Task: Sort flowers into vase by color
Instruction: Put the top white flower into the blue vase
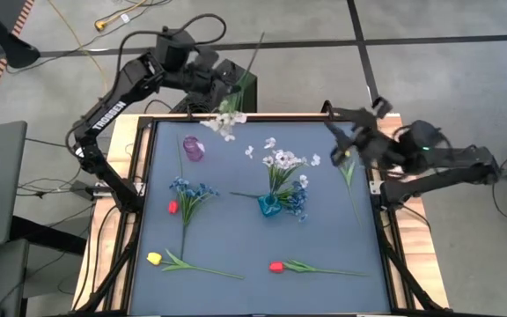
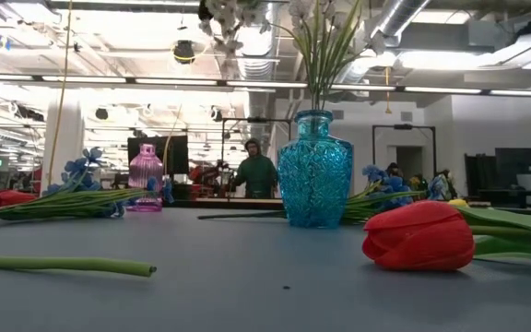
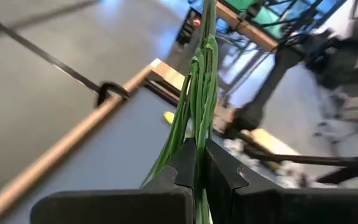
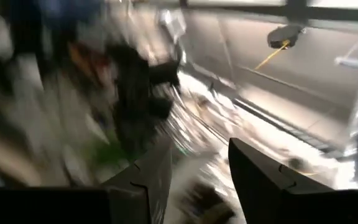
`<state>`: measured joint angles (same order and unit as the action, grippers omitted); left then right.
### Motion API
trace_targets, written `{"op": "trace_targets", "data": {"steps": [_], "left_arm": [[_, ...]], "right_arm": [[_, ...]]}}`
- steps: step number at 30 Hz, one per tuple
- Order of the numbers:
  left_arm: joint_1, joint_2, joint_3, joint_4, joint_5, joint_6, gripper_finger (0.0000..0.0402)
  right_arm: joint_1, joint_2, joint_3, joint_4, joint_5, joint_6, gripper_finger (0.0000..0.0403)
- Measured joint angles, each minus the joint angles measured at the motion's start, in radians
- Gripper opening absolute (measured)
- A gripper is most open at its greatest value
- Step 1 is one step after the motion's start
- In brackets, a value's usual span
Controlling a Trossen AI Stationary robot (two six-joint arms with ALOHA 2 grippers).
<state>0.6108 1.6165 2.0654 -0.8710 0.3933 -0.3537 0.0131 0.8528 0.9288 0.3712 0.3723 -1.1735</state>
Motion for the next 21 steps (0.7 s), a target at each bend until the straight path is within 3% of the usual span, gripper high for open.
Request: {"op": "trace_targets", "data": {"steps": [6, 9, 14, 21], "left_arm": [[0.016, 0.004, 0.001, -0.050, 0.139, -0.223, 0.0002], [0.019, 0.005, 0.001, -0.051, 0.184, -0.267, 0.0002], [0.010, 0.005, 0.001, -0.050, 0.197, -0.319, 0.0002], [0.004, 0.006, 0.000, -0.049, 0.197, -0.365, 0.0002]], "right_arm": [[-0.134, 0.138, 0.029, 0.008, 0.009, -0.471, 0.0183], [-0.199, 0.203, 0.054, 0.013, 0.029, -0.612, 0.0183], [-0.273, 0.304, 0.112, 0.033, 0.026, -0.730, 0.0183], [-0.330, 0.435, 0.207, 0.031, 0.015, -0.741, 0.0183]]}}
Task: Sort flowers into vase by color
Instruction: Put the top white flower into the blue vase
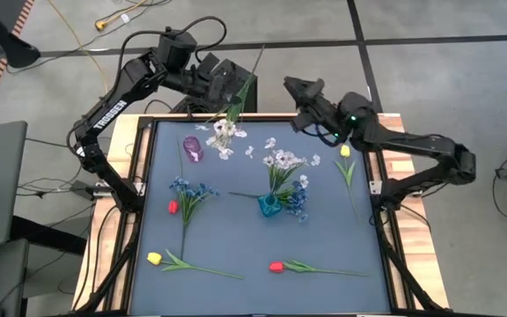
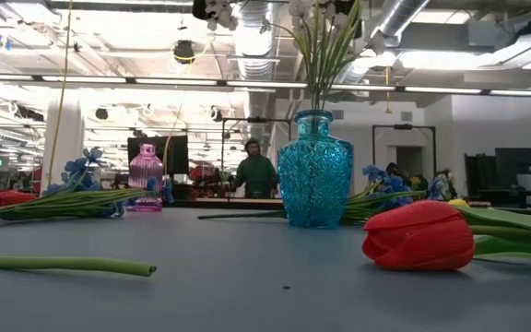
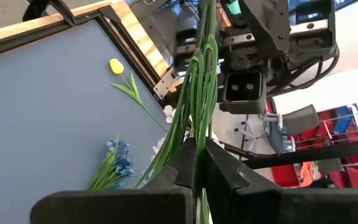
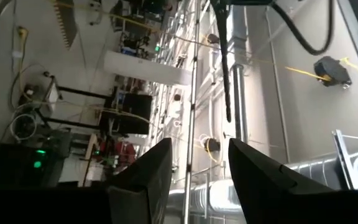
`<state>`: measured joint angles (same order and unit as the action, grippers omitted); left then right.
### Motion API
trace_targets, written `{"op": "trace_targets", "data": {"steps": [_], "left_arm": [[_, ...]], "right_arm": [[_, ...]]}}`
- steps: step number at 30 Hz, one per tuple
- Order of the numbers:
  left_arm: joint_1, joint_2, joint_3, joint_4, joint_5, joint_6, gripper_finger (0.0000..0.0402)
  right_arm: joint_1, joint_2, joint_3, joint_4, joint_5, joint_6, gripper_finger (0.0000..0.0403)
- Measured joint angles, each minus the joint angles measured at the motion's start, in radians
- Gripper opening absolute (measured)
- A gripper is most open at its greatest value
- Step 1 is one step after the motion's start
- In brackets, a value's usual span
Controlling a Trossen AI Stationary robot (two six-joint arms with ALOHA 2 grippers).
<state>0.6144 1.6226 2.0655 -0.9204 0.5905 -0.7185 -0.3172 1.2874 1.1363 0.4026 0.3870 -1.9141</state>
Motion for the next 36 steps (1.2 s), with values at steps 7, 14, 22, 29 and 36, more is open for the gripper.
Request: {"op": "trace_targets", "data": {"steps": [7, 14, 22, 29, 36], "left_arm": [[-0.029, 0.001, -0.052, -0.007, -0.018, -0.001, 0.0002], [-0.027, 0.002, -0.074, -0.010, -0.015, 0.002, 0.0002], [-0.027, 0.001, -0.074, -0.010, 0.007, -0.002, 0.0002], [-0.026, 0.001, -0.074, -0.009, 0.035, -0.012, 0.0002], [-0.026, 0.001, -0.074, 0.016, 0.007, 0.054, 0.0021]], "right_arm": [[-0.003, 0.122, 0.072, 0.009, -0.049, -0.013, 0.0183], [0.018, 0.207, 0.134, 0.064, -0.050, -0.074, 0.0183], [0.038, 0.261, 0.170, 0.081, -0.054, -0.077, 0.0178], [0.050, 0.289, 0.170, 0.112, -0.049, -0.092, 0.0117], [0.065, 0.282, 0.170, 0.110, -0.019, -0.100, 0.0037]]}}
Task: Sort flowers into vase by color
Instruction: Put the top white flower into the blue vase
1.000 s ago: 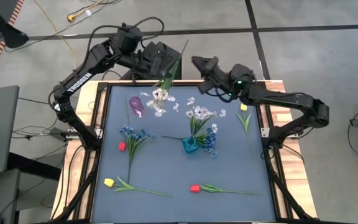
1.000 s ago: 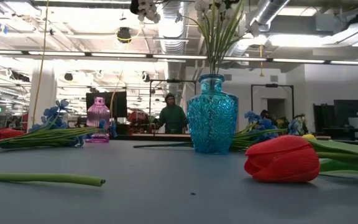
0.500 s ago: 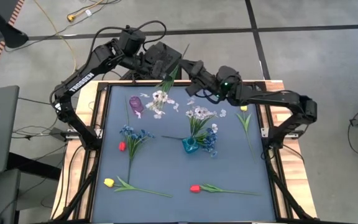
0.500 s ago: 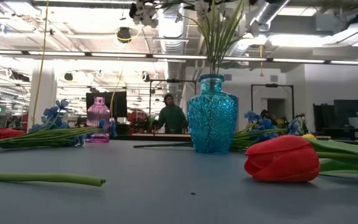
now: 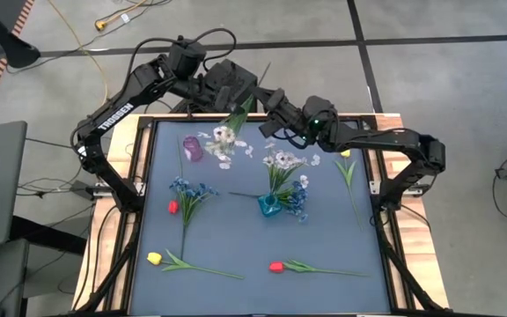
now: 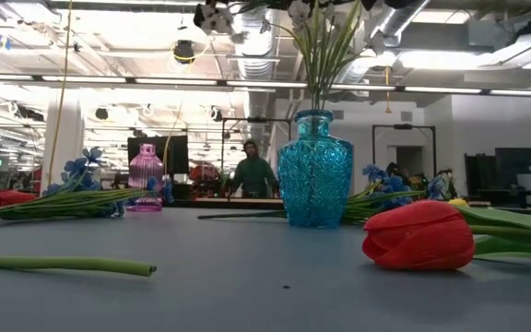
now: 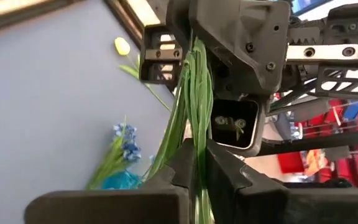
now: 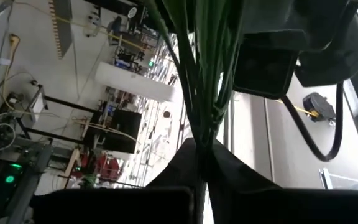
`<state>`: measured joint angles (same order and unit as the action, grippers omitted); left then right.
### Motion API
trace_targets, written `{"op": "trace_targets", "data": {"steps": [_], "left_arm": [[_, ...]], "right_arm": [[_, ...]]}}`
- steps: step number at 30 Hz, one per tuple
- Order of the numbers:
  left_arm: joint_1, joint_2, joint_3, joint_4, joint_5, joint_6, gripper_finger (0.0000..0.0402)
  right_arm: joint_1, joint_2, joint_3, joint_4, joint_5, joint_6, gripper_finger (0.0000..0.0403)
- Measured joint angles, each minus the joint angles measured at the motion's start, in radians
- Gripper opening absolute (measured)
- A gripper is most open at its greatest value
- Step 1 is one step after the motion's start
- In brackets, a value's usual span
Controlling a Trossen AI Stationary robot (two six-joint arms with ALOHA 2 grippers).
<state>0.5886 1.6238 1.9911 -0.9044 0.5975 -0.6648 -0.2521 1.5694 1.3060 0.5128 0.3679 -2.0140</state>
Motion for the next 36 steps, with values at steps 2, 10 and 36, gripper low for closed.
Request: {"op": "trace_targets", "data": {"steps": [2, 10, 36], "left_arm": [[0.004, 0.000, 0.000, 0.023, 0.015, 0.018, 0.0036], [0.069, -0.007, 0.009, 0.180, 0.129, -0.025, 0.0114], [0.239, -0.035, -0.006, 0.246, 0.181, 0.816, 0.0142]], "right_arm": [[0.002, -0.001, 0.000, 0.000, 0.000, 0.008, 0.0037], [0.001, -0.002, 0.000, -0.092, 0.018, 0.121, 0.0037], [-0.175, -0.108, 0.340, -0.697, -0.573, 1.814, 0.0039]]}}
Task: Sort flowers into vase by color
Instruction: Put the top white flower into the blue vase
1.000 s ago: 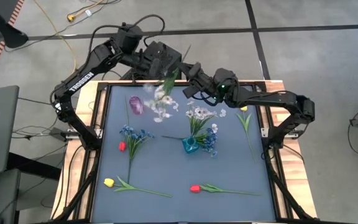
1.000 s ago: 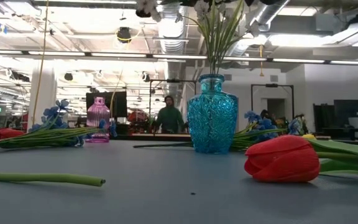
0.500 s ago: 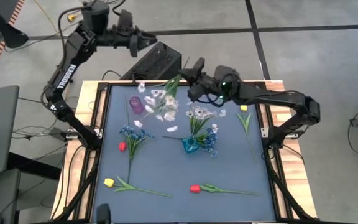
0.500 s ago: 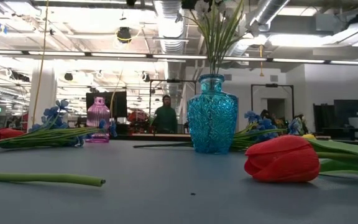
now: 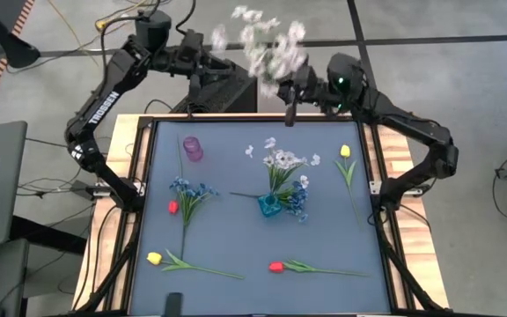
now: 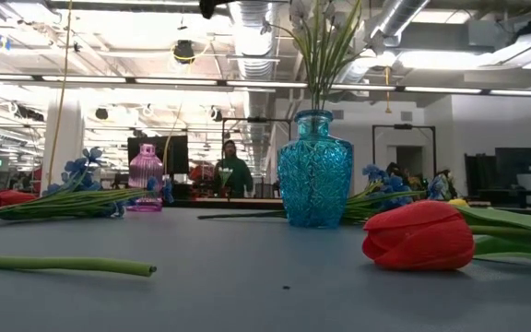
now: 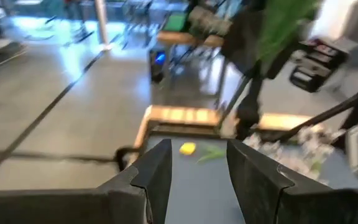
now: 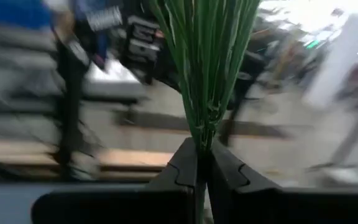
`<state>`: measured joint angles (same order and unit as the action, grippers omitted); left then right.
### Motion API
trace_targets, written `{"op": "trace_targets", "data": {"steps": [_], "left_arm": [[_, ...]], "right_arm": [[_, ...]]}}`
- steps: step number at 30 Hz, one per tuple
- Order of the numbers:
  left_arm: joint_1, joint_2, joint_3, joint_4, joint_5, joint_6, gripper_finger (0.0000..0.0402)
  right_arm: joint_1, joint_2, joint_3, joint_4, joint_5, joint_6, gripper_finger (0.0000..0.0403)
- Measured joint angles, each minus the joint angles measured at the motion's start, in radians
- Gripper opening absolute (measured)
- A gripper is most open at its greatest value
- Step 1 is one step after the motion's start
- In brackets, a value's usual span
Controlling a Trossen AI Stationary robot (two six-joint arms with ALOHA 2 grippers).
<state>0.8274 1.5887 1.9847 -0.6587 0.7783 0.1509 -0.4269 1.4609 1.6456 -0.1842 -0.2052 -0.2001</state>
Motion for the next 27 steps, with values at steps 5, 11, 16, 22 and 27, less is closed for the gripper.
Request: {"op": "trace_targets", "data": {"steps": [5, 11, 16, 22, 27], "left_arm": [[-0.076, -0.001, -0.087, 0.281, 0.032, -0.126, 0.0142], [-0.113, -0.001, -0.156, 0.470, -0.059, -0.284, 0.0143], [-0.169, 0.001, -0.240, 0.519, -0.057, -0.347, 0.0165], [-0.223, 0.001, -0.288, 0.686, -0.034, -0.455, 0.0217], [-0.280, -0.001, -0.289, 0.717, -0.096, -0.425, 0.0248]], "right_arm": [[-0.060, 0.000, 0.001, -0.004, -0.167, 0.215, 0.0039], [-0.063, 0.000, 0.001, -0.002, -0.222, 0.341, 0.0040], [-0.043, 0.000, 0.001, -0.007, -0.225, 0.350, 0.0040], [-0.017, 0.000, 0.001, -0.025, -0.227, 0.349, 0.0040], [0.005, 0.000, 0.001, -0.061, -0.225, 0.326, 0.0040]]}}
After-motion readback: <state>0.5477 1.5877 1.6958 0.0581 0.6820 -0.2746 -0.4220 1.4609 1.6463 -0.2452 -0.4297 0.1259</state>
